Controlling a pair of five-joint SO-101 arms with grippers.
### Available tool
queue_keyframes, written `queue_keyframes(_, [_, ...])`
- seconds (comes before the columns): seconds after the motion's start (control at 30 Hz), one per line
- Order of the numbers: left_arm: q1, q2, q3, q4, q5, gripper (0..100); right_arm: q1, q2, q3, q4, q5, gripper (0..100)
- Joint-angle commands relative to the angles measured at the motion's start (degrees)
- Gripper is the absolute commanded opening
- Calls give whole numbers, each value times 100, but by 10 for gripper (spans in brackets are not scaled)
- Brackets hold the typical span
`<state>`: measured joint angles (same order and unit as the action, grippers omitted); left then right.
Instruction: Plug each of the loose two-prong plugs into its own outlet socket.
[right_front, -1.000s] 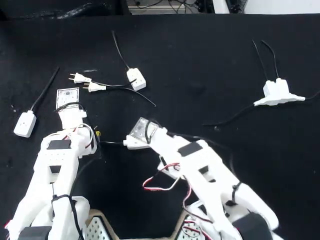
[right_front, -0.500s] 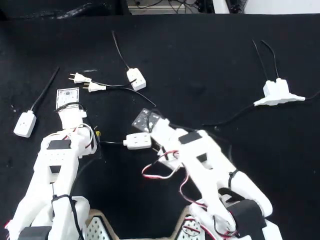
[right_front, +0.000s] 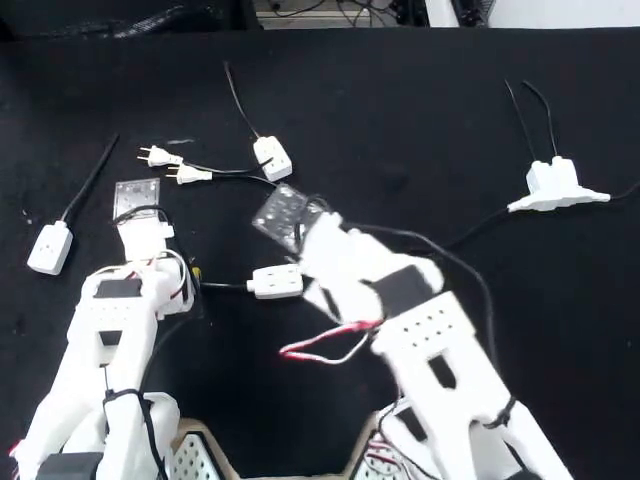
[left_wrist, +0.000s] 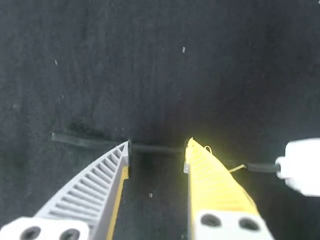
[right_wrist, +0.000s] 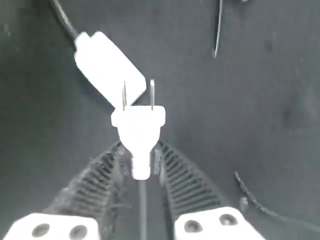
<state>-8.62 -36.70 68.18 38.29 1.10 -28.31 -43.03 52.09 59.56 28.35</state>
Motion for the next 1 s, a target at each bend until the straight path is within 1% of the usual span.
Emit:
queue_keyframes(0.0, [-101, -176, -462, 308, 246, 188, -668, -207, 127, -835, -501, 11])
queue_keyframes(0.17, [-295, -176, -497, 334, 334, 188, -1090, -207, 734, -2066, -914, 11])
queue_keyframes(0.27, [-470, -422, -479, 352, 360, 188, -1248, -207, 998, -2532, -1055, 11])
queue_keyframes(0.37, [-532, -1020, -286, 360, 545, 188, -1301, -207, 1209, -2840, -1319, 11])
queue_keyframes(0.6, [-479, -2848, 514, 378, 571, 188, -1310, -207, 1868, -3851, -1864, 11])
queue_keyframes(0.7, [-470, -3587, 708, 589, 571, 188, -1310, -84, 2062, -4237, -1925, 11])
queue_keyframes(0.8, [-462, -4255, 884, 765, 571, 188, -1319, 338, 1991, -4422, -1925, 11])
queue_keyframes(0.97, [48, -5160, 1103, 1125, 527, 188, -1424, 1305, 1481, -4457, -1925, 11])
